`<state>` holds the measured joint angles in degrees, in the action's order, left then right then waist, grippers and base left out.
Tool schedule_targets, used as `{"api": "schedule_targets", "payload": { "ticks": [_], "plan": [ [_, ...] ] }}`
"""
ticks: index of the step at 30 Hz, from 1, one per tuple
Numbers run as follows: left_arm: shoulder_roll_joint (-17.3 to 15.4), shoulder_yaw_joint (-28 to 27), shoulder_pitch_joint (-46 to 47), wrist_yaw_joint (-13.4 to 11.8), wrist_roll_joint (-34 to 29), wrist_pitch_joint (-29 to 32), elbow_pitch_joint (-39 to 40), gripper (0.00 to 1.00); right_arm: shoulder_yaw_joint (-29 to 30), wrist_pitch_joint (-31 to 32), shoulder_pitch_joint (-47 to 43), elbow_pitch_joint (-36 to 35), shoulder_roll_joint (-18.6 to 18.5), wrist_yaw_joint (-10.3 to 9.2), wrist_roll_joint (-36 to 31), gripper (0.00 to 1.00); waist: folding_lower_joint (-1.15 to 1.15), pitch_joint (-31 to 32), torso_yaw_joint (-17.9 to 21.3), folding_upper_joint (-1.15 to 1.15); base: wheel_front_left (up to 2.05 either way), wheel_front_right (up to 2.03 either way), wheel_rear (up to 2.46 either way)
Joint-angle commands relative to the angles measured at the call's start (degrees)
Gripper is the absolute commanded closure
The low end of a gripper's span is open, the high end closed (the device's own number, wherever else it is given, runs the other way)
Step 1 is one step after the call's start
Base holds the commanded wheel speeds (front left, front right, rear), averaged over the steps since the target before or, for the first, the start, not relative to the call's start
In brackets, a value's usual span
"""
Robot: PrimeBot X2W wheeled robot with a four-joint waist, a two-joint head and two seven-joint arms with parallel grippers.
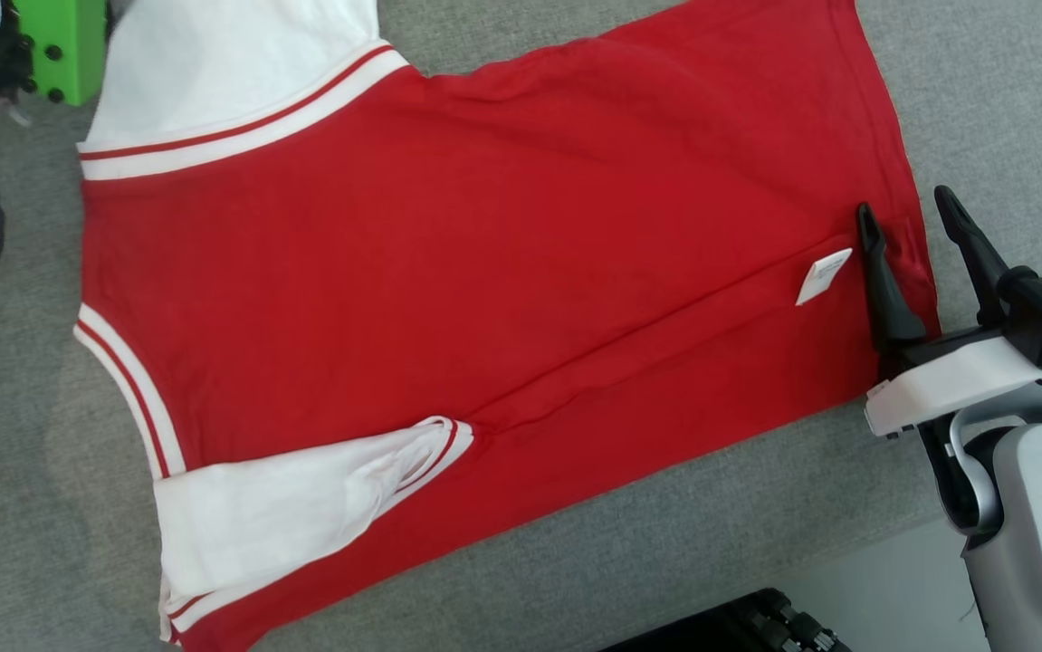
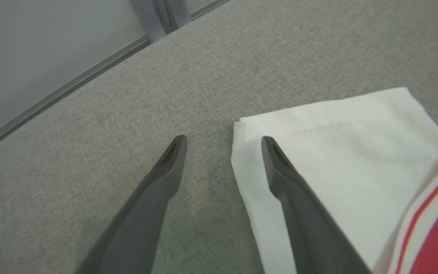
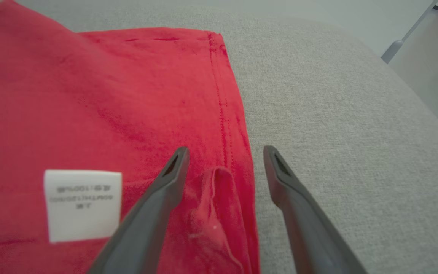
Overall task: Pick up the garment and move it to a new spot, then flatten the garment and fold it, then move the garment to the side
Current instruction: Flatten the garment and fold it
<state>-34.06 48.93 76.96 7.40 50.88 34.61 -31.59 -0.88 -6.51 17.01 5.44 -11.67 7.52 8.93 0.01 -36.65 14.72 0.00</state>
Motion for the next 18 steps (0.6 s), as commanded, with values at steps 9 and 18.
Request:
{"api": "schedule_targets", "payload": {
  "ticks": [9, 18],
  "plan": [
    [-1.08, 2.71, 2.32, 0.13, -0.13, -2.18, -3.76, 0.0, 0.12, -1.17, 2.38, 1.43, 0.1, -0.06, -0.49, 0.0, -0.01, -2.37, 1.83, 0.0, 0.0, 0.0, 0.0],
    [-1.96, 7.21, 2.49, 0.14, 4.07, -1.41, -0.78, 1.0, 1.33, -0.7, 3.58, 0.82, -1.0, -0.06, -0.03, 0.0, -0.01, -1.72, 1.3, 0.0, 0.0, 0.0, 0.0]
  ]
}}
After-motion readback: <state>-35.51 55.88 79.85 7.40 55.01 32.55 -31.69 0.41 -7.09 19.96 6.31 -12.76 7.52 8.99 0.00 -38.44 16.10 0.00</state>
